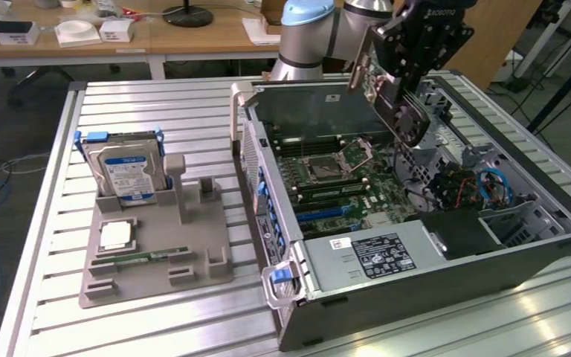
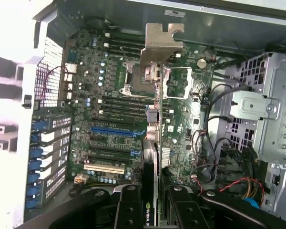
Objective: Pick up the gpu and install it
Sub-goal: 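Insert the gpu into the slot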
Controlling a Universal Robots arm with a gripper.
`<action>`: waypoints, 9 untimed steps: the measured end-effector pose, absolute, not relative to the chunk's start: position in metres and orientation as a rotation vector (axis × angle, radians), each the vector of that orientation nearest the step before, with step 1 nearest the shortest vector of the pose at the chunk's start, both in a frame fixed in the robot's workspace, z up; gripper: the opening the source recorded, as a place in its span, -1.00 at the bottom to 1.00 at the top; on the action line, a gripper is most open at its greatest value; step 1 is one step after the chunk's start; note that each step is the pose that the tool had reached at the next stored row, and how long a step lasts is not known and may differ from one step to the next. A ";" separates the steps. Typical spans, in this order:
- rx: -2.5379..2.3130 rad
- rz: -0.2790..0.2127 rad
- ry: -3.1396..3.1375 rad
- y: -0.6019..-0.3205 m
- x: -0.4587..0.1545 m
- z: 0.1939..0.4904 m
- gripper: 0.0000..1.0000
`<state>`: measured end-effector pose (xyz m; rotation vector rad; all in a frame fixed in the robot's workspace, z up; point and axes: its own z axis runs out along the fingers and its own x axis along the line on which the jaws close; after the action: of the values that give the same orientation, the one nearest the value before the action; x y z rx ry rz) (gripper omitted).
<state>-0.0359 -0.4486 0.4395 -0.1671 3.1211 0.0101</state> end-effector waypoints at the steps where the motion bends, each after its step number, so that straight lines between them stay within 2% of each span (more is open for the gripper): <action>1: -0.182 0.010 3.120 -0.449 -0.036 0.439 -0.48; 9: -0.294 0.011 3.112 -0.449 -0.036 0.439 -0.48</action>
<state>-0.0359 -0.4486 0.4394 -0.2945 3.1120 0.0112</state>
